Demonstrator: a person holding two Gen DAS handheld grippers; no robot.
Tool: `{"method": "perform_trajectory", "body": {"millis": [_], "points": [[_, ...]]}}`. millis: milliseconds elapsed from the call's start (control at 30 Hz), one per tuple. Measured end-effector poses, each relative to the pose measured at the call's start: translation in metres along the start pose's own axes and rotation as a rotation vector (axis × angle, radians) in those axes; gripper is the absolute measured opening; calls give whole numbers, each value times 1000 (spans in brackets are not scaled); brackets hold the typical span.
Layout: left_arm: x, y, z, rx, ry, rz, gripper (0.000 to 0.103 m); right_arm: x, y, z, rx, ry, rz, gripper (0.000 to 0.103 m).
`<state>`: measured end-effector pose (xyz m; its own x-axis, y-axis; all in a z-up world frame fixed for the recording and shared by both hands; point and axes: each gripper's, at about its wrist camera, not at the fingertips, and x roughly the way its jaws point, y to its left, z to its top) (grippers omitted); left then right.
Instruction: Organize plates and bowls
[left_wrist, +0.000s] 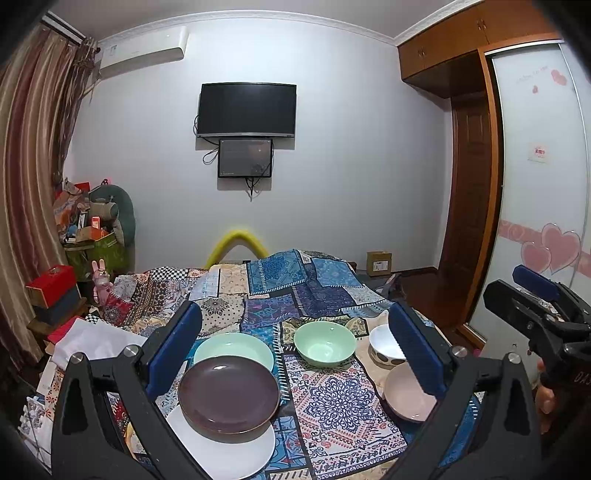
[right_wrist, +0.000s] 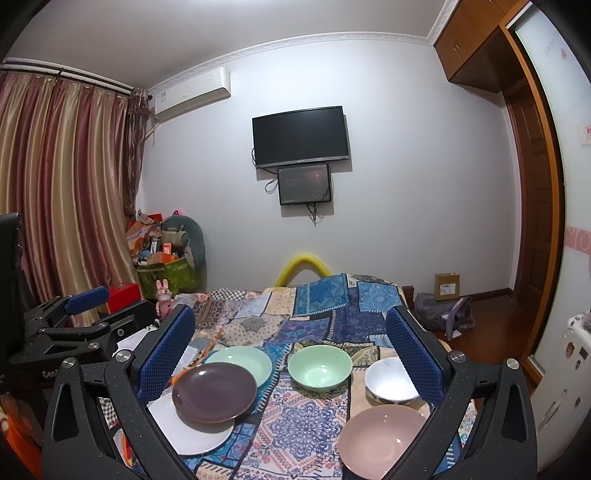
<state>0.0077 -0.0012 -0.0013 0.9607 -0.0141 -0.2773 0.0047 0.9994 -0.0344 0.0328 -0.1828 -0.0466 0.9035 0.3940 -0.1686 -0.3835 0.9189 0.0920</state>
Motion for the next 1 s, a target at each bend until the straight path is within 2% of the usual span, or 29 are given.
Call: {"method": "perform_trajectory", "body": {"millis": [1000], "points": [[3, 2, -1, -8, 3, -5, 102, 5, 1, 0, 5, 22, -11, 103]]}}
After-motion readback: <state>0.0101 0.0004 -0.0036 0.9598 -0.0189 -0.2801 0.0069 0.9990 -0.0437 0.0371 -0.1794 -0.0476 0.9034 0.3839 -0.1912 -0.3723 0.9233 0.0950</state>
